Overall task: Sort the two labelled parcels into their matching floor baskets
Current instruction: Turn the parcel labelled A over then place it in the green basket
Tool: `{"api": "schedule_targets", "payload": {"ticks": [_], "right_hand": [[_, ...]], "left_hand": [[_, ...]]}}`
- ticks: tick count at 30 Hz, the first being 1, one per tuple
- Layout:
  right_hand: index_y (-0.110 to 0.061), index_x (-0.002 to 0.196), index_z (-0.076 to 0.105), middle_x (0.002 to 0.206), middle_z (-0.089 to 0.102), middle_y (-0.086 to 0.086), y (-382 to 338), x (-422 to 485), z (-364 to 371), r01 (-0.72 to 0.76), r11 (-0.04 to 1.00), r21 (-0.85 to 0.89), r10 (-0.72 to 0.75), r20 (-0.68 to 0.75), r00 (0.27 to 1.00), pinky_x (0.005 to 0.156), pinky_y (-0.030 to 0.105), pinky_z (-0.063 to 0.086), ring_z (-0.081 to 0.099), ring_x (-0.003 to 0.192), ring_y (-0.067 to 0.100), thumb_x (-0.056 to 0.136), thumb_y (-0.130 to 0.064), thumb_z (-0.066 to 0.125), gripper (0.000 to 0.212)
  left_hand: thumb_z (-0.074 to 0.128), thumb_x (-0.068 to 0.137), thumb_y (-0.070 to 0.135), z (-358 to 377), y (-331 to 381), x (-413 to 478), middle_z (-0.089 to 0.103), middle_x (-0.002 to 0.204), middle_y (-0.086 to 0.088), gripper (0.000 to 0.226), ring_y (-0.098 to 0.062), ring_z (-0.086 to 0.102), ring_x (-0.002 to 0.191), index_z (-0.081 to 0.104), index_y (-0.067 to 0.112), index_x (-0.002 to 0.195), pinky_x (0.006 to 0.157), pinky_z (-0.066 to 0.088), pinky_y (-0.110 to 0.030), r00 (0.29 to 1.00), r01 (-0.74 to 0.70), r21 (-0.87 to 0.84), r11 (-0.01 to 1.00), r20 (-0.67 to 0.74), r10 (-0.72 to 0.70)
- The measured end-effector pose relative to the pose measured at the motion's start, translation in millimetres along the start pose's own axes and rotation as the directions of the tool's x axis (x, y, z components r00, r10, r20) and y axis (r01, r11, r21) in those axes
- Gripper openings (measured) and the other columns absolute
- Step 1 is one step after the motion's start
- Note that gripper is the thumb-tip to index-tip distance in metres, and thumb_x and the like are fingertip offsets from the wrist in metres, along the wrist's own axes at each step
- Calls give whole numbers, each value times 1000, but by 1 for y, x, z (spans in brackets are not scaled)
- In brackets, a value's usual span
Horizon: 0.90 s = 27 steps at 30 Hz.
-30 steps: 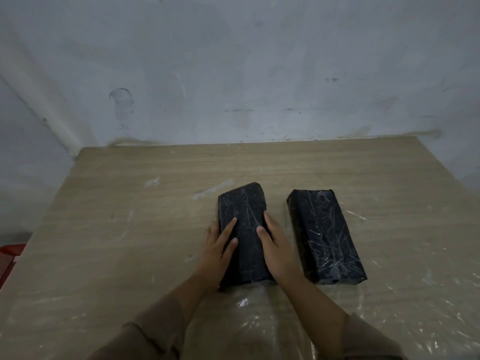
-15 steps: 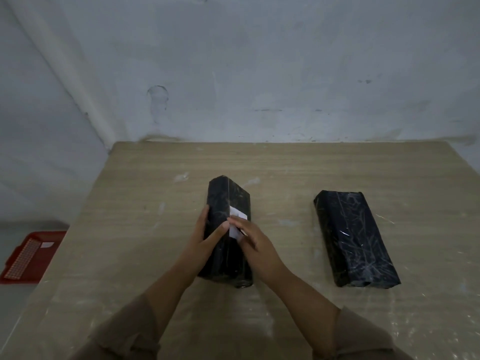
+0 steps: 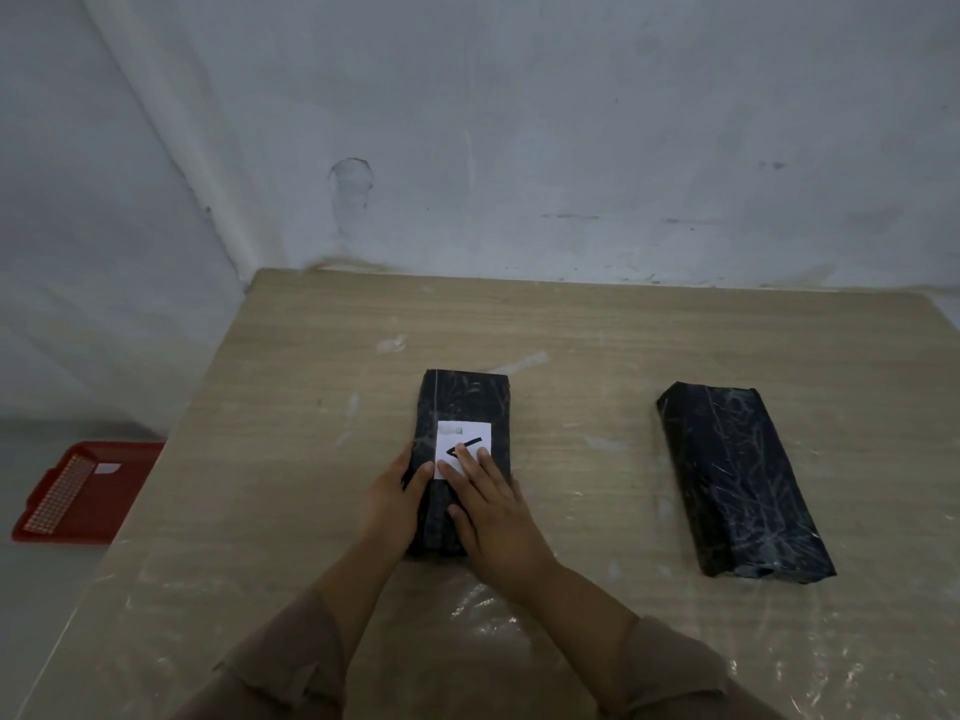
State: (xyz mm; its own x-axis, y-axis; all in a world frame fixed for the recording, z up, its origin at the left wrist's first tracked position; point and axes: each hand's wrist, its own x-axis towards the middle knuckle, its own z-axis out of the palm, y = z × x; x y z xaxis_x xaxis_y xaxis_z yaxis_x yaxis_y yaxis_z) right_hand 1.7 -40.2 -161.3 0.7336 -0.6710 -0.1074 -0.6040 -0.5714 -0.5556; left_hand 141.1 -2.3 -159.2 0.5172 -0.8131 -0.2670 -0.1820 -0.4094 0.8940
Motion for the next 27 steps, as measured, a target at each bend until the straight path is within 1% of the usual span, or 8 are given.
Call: {"api": "schedule_targets", "payload": {"ticks": [7,11,13,16,20,22,24,27], "right_hand": [[-27,143,30,157,19,-9,-1,-7,-13,-25,986,164,35,-53,998,111,33,13,4,145,6,100,-25,31,43],[-24,131,46,136,48,0,22,-2,-45,-67,979,194,113,-235,965,97,33,27,38,125,20,98,-24,39,34],[-22,132,47,138,46,4,39,4,-60,-102,987,125,133,-270,954,103,39,29,35,128,24,98,-24,40,35],[-26,136,42,153,30,2,67,6,-73,-109,993,-51,97,-186,978,114,46,20,18,143,25,98,-29,38,39],[-41,138,32,156,22,-8,98,-7,-71,-6,960,-280,1,-20,1000,117,49,4,5,147,20,97,-47,29,42],[-38,138,34,151,34,-6,102,-9,-69,-39,953,-299,21,-64,998,117,48,8,15,145,21,95,-51,28,45],[-34,136,38,142,44,-3,101,-8,-69,-97,950,-296,62,-125,990,117,46,13,27,140,21,93,-53,29,48],[-30,133,43,133,48,-1,96,-11,-62,-245,936,-253,184,-243,952,114,46,20,36,132,19,92,-53,31,49]], "left_hand": [[40,97,15,16,4,3,59,125,-10,36,-20,55,104,46,14,132,93,43,-33,999,4,7,1000,-33,-4],[42,96,16,18,11,14,56,131,-7,37,-20,52,112,47,18,133,95,39,-30,983,-47,29,998,180,41],[43,97,19,20,22,21,50,138,-7,40,-20,49,118,42,18,137,97,37,-27,927,-73,93,993,374,33],[40,98,25,26,42,35,40,147,-5,46,-20,43,126,31,20,143,97,32,-23,757,-218,304,927,652,-36],[43,97,28,39,57,49,36,149,-5,48,-22,38,131,33,21,143,100,27,-24,650,-339,410,847,753,-103],[48,94,32,43,55,50,42,146,-6,49,-23,43,127,37,22,141,99,30,-25,708,-333,396,856,704,-50],[52,91,39,45,48,43,42,146,-6,53,-23,43,127,37,24,140,103,32,-31,844,-332,443,833,534,52],[44,92,44,51,28,18,22,156,-5,59,-25,20,142,26,25,144,115,17,-40,932,-359,616,701,279,232]]}}
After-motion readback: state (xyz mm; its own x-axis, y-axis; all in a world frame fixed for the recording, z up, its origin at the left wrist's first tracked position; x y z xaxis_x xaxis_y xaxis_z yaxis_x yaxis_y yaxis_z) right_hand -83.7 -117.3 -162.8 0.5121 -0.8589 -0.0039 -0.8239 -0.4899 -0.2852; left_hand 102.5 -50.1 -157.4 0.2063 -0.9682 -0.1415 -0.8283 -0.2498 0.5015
